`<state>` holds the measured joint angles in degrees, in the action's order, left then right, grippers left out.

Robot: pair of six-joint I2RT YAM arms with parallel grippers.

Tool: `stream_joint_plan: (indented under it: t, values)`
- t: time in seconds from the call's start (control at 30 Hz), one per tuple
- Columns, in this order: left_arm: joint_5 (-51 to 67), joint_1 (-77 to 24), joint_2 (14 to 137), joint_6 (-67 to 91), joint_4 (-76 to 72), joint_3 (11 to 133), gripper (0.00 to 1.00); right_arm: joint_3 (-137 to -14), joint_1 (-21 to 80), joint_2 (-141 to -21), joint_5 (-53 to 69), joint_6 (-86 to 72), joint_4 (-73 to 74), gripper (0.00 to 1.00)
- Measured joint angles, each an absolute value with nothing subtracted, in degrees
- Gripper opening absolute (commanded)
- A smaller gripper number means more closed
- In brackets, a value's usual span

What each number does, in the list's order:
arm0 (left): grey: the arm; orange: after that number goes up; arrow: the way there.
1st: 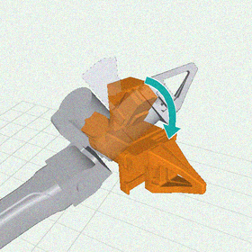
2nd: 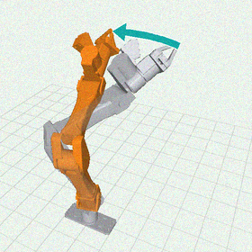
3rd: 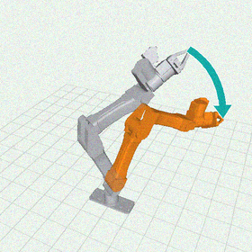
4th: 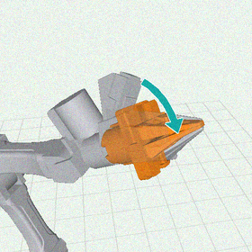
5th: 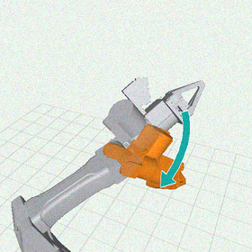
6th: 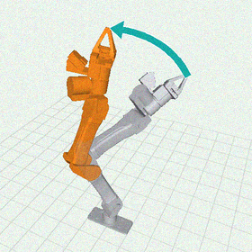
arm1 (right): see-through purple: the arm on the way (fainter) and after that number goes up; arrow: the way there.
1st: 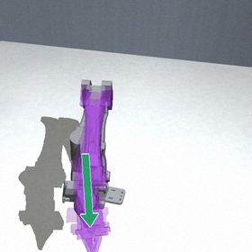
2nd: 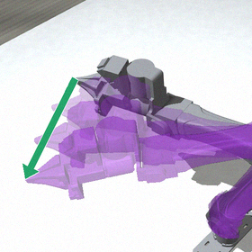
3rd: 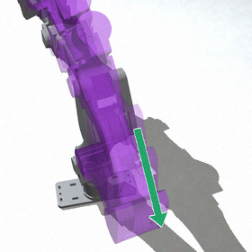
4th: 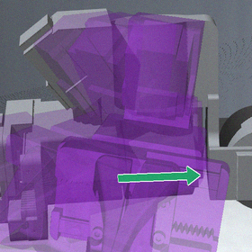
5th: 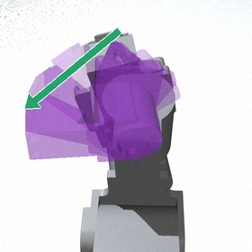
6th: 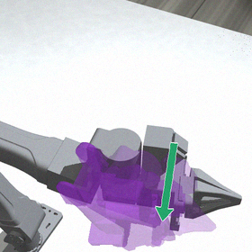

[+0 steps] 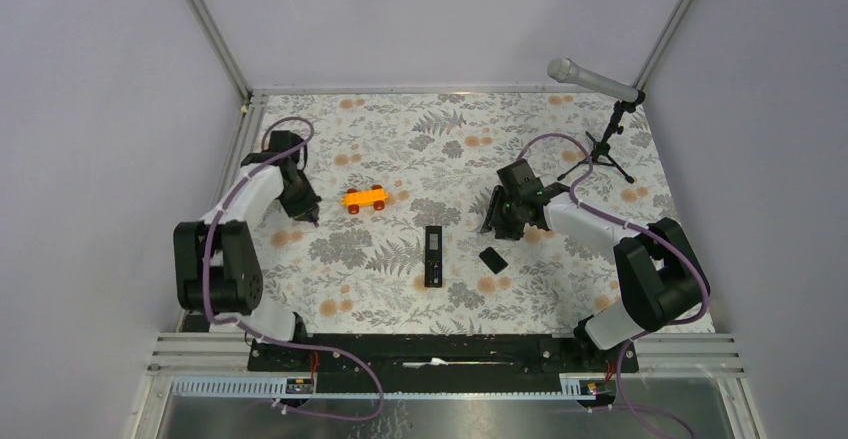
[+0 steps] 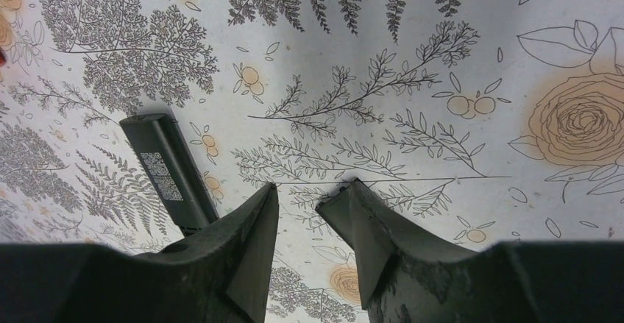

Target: Load the batteries into the remote control

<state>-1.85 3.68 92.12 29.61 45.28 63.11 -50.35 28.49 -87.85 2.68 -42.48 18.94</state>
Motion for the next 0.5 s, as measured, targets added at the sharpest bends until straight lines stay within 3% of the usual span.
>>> stream_joint_plan:
  t: [0.23, 0.5]
  values:
    - [-0.03, -17.43, 82.19, 39.24, 47.57, 62.63, 0.00, -49.63, 28.47, -87.81, 2.72, -42.89, 18.90, 0.47]
    - [4.56, -39.75, 97.80, 46.41, 44.03, 74.61, 0.00, -45.47, 25.82, -82.37, 1.37, -43.13, 21.61, 0.48]
